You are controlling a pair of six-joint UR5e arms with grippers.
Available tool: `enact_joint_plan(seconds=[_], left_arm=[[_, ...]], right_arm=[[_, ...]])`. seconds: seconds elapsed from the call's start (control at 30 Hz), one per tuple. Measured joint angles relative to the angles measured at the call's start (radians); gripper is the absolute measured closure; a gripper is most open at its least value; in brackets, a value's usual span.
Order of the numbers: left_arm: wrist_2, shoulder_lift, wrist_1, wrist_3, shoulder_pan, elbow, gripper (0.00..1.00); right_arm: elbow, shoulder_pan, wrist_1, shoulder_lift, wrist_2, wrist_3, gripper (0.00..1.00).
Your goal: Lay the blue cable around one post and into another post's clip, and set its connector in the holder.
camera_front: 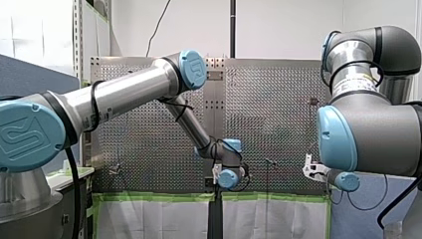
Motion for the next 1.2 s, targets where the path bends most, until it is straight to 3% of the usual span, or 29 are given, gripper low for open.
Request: enact_joint_plan(seconds=[0.37, 1.2], left_arm=[[-0.005, 0.0, -0.014, 0.02, 0.02, -0.001, 0.99], [0.015, -0.001, -0.015, 0.031, 0.034, 0.004, 0.99]], right_arm=[[0.0, 0.0, 0.0, 0.002, 0.018, 0.002, 1.0], [0.0, -0.002, -0.01, 0.008, 0.019, 0.015, 1.0]])
